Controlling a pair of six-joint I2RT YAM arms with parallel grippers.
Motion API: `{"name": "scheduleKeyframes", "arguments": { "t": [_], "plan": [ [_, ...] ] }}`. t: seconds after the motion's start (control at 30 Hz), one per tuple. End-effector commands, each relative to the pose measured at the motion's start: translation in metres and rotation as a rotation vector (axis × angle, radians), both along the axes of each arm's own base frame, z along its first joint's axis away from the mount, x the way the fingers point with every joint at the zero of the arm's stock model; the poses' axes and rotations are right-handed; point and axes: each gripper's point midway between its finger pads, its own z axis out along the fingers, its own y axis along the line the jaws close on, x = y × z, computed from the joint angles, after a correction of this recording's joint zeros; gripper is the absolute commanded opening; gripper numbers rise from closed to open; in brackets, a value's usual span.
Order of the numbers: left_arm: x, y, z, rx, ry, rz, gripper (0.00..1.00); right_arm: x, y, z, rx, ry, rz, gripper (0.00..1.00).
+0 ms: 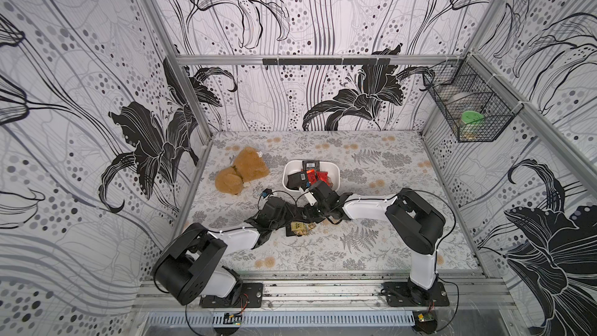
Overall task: Put the tea bags into the storage box
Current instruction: Pick up the tea bag from the center of the board.
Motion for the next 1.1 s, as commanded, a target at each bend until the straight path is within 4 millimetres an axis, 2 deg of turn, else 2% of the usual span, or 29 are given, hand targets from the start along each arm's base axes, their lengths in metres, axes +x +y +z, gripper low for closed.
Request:
{"name": "scheduleKeyframes", "arguments": {
  "t": [0.0,0.2,0.6,0.73,0.9,1.0,1.07],
  "plan": [
    [-0.001,-0.005,0.018,-0.057,-0.056,-0.012,0.38,-0.006,0.0,-0.012,-0.032,0.034,0.017,0.21],
    [-0.004,-0.002,0.016,-0.069,-0.058,-0.002,0.38,-0.007,0.001,-0.011,-0.025,0.035,0.021,0.21],
    [-0.002,-0.024,0.005,-0.114,-0.028,-0.057,0.36,-0.008,0.001,-0.009,-0.017,0.033,0.021,0.21],
    [-0.002,-0.026,0.002,-0.111,-0.02,-0.062,0.2,-0.007,0.001,-0.008,-0.016,0.029,0.02,0.21],
    [-0.003,-0.017,0.0,-0.059,-0.008,-0.038,0.07,-0.005,-0.003,-0.001,-0.007,0.001,0.001,0.21],
    [-0.003,-0.006,0.006,-0.014,-0.017,-0.006,0.0,-0.002,-0.01,0.013,0.011,-0.052,-0.031,0.23],
    [-0.003,0.003,0.013,0.028,-0.025,0.022,0.0,0.002,-0.018,0.03,0.042,-0.115,-0.068,0.25]
  ]
}}
